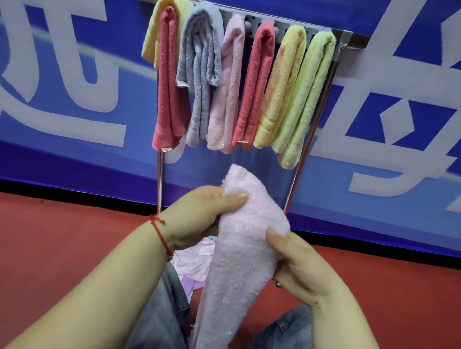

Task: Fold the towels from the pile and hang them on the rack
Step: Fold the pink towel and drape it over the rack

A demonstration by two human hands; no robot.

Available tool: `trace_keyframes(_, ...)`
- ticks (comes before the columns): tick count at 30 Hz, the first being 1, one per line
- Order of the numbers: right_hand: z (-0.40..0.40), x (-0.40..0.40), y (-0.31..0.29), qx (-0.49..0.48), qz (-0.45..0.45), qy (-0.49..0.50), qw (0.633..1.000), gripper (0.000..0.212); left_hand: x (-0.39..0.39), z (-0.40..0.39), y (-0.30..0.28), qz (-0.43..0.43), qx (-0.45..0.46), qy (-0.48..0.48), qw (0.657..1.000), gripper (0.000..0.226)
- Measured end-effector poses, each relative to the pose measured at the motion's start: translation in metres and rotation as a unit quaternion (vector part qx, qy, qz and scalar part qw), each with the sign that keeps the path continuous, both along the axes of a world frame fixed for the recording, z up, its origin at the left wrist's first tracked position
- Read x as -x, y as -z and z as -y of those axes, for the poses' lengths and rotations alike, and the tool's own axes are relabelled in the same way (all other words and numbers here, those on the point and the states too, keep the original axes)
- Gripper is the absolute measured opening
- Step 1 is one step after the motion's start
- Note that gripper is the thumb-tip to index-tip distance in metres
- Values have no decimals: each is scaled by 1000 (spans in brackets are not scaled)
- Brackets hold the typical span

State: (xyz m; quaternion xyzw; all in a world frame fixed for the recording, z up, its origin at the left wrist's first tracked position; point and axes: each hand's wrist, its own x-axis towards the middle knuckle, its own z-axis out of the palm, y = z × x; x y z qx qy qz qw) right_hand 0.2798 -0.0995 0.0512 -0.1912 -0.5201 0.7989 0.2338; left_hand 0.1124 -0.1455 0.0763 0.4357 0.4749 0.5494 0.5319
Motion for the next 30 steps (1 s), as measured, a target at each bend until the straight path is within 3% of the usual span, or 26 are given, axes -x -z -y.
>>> trace_keyframes(2, 0, 1, 8, -8, 57, -40, 998, 80, 4, -5, -7, 22, 5, -7, 1000, 24)
trace_keyframes(6, -1, 1, 17, -41, 142, -74, 986, 61, 14, -18, -25, 66, 20, -6, 998, 23)
trace_keyframes(12, -4, 6, 14, -88, 176, -46, 979, 46, 23, -42, -39, 108, 73, 7, 992, 24)
trace_keyframes(17, -8, 5, -6, -24, 104, -27, 994, 27, 31, -54, -9, 144, 129, -23, 981, 36)
trace_keyframes(23, -32, 5, -27, 46, 3, 33, 998, 22, 19, -40, 48, 163, 202, 143, 955, 89)
trace_keyframes(26, -51, -1, -28, 83, -36, 62, 994, 55, 13, -31, 59, 172, 199, 205, 943, 96)
trace_keyframes(28, -63, -5, -26, 88, -69, 80, 990, 69, 10, -26, 62, 143, 189, 214, 948, 82)
trace_keyframes(30, -73, -6, -22, 105, -88, 100, 985, 75, 5, -23, 63, 106, 173, 184, 962, 39)
